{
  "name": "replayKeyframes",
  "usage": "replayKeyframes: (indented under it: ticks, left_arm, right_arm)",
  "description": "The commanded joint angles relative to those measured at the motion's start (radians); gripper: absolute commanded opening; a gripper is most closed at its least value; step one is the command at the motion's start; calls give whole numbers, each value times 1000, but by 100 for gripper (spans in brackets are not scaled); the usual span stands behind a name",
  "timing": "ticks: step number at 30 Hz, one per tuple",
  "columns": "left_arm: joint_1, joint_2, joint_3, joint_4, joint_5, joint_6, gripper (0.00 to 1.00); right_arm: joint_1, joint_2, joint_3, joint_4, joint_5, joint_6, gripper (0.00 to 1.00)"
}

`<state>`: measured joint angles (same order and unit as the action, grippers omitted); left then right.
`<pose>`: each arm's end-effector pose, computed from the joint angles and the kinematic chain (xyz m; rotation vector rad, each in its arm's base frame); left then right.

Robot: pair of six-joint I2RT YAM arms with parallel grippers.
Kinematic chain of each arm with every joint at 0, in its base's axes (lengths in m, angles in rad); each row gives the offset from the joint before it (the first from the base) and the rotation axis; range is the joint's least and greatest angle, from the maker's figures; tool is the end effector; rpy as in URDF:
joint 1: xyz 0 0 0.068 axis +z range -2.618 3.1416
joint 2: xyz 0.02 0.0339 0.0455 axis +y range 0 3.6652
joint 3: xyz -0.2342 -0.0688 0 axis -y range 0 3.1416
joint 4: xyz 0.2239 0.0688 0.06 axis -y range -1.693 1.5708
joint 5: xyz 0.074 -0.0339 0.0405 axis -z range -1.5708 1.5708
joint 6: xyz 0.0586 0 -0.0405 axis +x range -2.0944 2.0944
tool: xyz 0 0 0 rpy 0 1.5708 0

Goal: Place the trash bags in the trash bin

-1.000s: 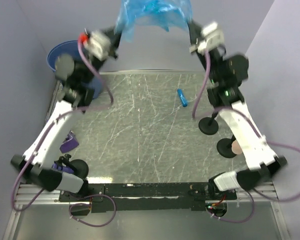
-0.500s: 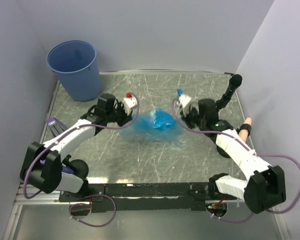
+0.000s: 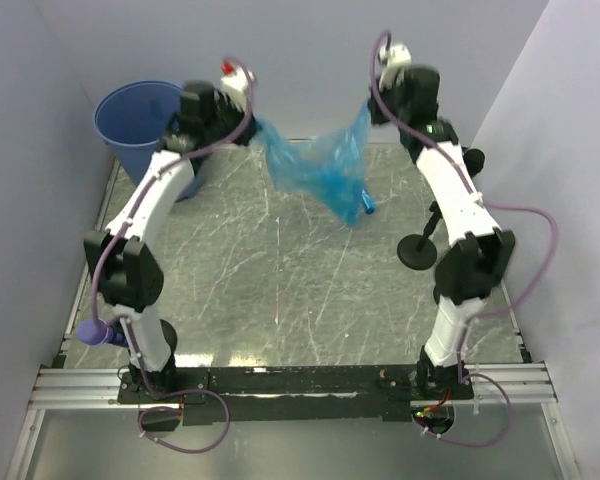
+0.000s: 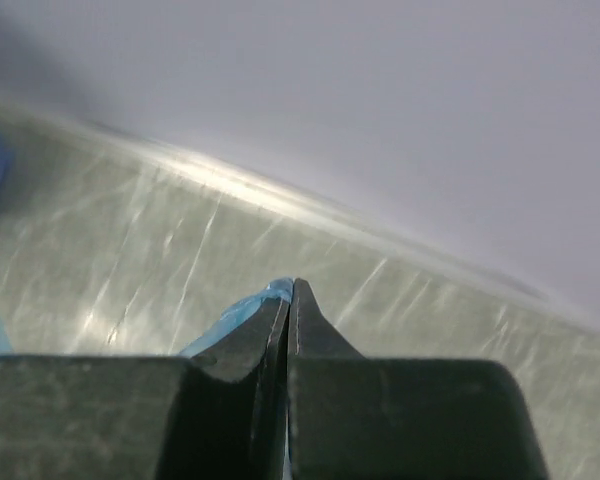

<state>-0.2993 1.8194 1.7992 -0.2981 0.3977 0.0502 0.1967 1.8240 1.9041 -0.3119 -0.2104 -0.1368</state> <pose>0.3987 -0.1468 0.3559 0.5967 1.8036 -0.5448 0.4143 0.0950 0.3878 -0.4464 1.7473 0.2323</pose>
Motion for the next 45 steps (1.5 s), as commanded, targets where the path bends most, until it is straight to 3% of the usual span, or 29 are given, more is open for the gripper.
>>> replayKeyframes:
  ticks: [1, 3, 4, 7, 10, 12, 14, 16, 18, 19, 20, 22, 25, 28, 33, 37, 42, 45]
  left_arm:
    - [84, 86, 398, -26, 1, -139, 1]
    - [97, 84, 486, 75, -13, -167, 1]
    - [98, 61, 489, 147, -25, -176, 1]
    - [85, -66, 389, 499, -26, -176, 1]
    - [4, -136, 333, 615, -109, -8, 1]
    - [-53, -198, 197, 623, -129, 121, 1]
    - [-84, -303, -101, 648, -85, 175, 1]
    - [-109, -397, -467, 541, 78, 387, 1]
    - [-133, -422, -717, 201, 153, 753, 1]
    - [-141, -410, -800, 15, 130, 902, 1]
    - [-141, -390, -839, -104, 106, 962, 1]
    - [-143, -355, -827, -287, 105, 929, 1]
    - [-141, -351, -735, -323, 156, 723, 1]
    - [-143, -394, -725, -207, 231, 567, 1]
    - [-141, -388, -675, -78, 221, 252, 1]
    - [-97, -269, -461, -137, 208, 111, 1]
    - [9, -57, -75, -205, 168, -146, 1]
    - [72, 36, 159, -199, 162, -233, 1]
  right_arm:
    - [-2, 164, 546, -75, 60, 40, 0]
    - [1, 179, 686, -6, 66, 37, 0]
    - [3, 149, 678, 79, 66, 42, 0]
    - [30, -41, 462, 467, 37, 17, 0]
    - [105, -156, 345, 583, 42, -147, 0]
    - [128, -239, 172, 611, 25, -202, 0]
    - [145, -369, -151, 605, -1, -271, 0]
    - [159, -428, -528, 413, -50, -392, 0]
    - [159, -370, -682, -25, -96, -478, 0]
    - [130, -356, -744, -152, -150, -487, 0]
    - [100, -380, -825, -221, -225, -481, 0]
    - [60, -509, -963, -216, -321, -468, 0]
    - [63, -713, -1072, -117, -368, -427, 0]
    - [75, -743, -1056, -70, -360, -360, 0]
    - [69, -605, -875, -95, -353, -241, 0]
    - [47, -493, -717, 20, -264, -110, 0]
    - [17, -186, -296, 34, -40, -2, 0]
    - [10, -69, -6, 49, 23, -17, 0]
